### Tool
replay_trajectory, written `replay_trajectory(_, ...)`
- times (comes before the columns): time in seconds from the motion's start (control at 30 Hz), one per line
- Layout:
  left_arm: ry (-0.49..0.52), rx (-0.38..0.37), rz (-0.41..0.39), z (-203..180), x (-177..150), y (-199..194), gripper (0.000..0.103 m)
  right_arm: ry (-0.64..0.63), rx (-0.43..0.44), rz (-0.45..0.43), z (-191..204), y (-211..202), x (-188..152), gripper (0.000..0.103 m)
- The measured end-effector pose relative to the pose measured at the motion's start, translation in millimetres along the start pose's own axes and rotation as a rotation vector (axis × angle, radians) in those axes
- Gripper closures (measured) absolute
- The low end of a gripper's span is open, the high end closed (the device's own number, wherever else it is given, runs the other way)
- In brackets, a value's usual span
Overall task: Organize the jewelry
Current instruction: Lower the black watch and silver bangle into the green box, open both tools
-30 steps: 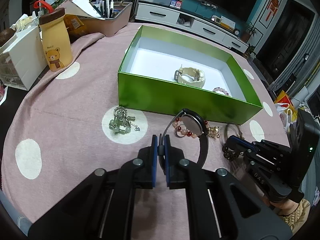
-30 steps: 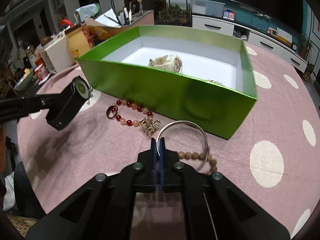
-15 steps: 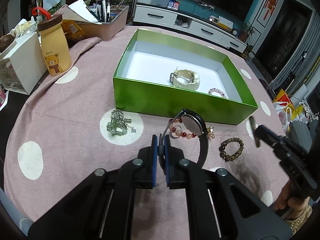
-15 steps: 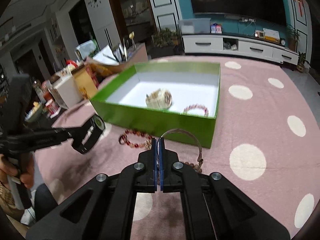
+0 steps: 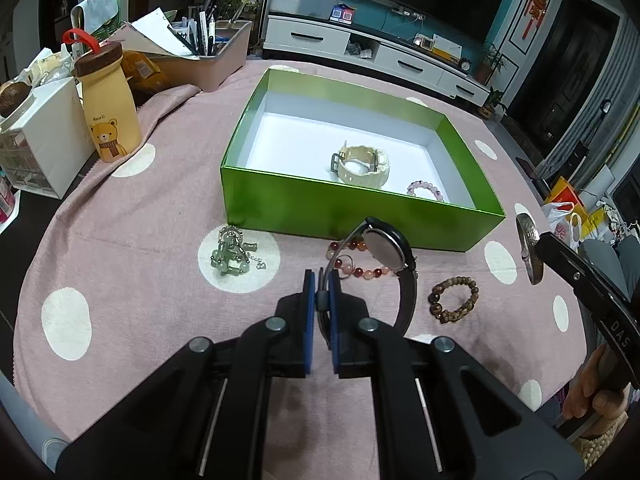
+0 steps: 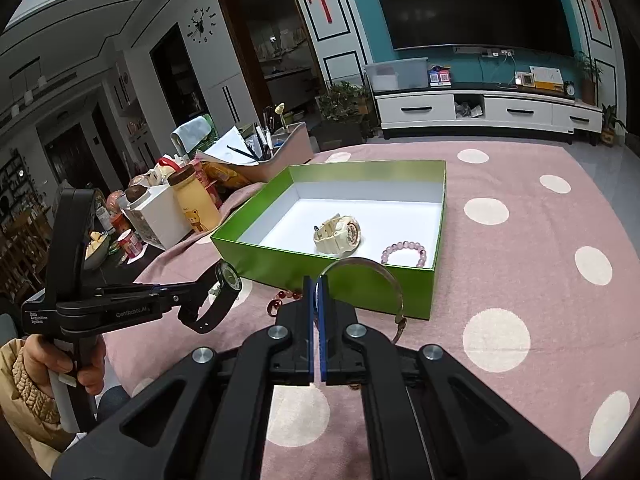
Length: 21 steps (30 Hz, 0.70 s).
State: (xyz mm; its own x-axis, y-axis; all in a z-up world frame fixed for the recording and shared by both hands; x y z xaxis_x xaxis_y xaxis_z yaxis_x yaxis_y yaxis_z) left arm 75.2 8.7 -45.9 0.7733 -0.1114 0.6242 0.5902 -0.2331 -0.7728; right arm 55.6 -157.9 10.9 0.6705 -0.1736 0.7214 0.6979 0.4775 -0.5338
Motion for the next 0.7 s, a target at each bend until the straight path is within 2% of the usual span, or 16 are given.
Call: replay_trajectory(0.7,0.027,-0.002,-0.037,-5,12,-9,0.097,0.037,0.051,-0.035,-7,-15,2,0.101)
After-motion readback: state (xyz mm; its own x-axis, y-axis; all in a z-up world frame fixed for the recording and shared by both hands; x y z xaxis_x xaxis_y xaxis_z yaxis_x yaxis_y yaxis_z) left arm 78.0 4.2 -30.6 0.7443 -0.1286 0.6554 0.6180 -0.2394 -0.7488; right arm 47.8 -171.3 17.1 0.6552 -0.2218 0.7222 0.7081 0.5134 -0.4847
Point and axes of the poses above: each gripper's, at about its wrist camera, not at the fingertips, and y roughly the way its jaws point, z to its left, x to its top, the point moved 7 cm from there along y, roughly the way its jaws point, and after that the axes turned 10 degrees about y, right-handed, at the moved point
